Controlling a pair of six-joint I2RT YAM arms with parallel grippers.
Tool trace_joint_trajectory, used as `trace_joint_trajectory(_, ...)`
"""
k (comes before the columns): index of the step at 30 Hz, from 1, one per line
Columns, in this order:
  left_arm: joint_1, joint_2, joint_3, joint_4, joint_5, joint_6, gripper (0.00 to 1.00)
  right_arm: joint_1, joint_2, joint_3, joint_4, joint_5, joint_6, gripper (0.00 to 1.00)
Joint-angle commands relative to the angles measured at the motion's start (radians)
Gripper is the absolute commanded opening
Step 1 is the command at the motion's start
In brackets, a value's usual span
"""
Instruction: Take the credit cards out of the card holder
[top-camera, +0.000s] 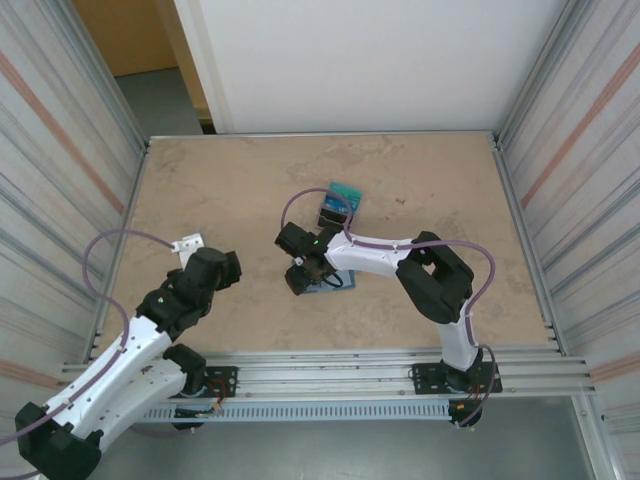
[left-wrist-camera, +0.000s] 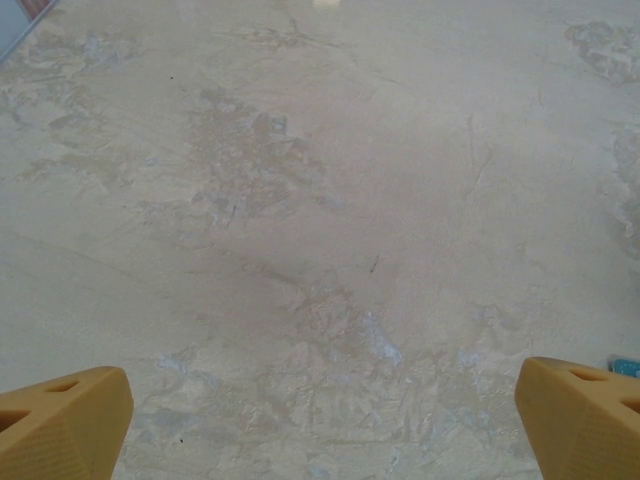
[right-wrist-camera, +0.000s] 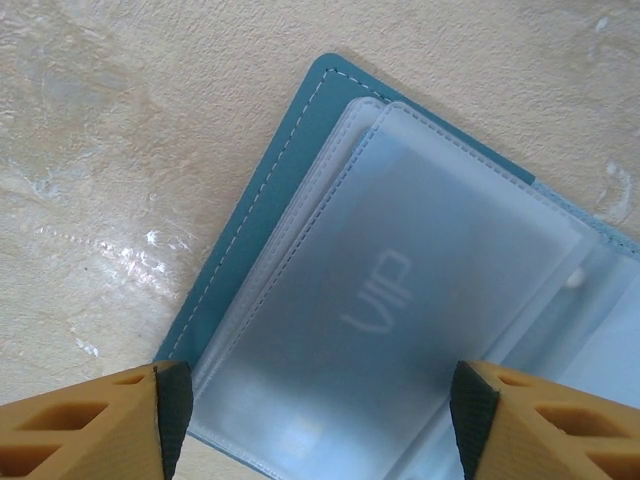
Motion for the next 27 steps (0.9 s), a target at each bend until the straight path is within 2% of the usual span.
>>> trace_joint_trajectory(1, 0.009, -0.018, -0.012, 0.009, -0.015, -0.023, 0.99, -0.007, 0.028, 0.037, -0.007, 0.001, 0.028, 0.70)
trace_joint_trajectory(11, 0.009, -0.002, -0.008, 0.014, -0.008, 0.002, 0.99, -0.013, 0.054, 0.039, -0.025, 0.021, 0.037, 0.62)
trace_joint_trajectory(17, 0.008, 0.018, 0.005, 0.017, 0.007, 0.023, 0.99, -0.025, 0.025, 0.030, -0.027, 0.027, 0.049, 0.52)
trace_joint_trajectory(27, 0.009, 0.039, 0.015, 0.038, 0.040, 0.041, 0.99, -0.034, -0.033, 0.018, -0.035, 0.078, 0.069, 0.46)
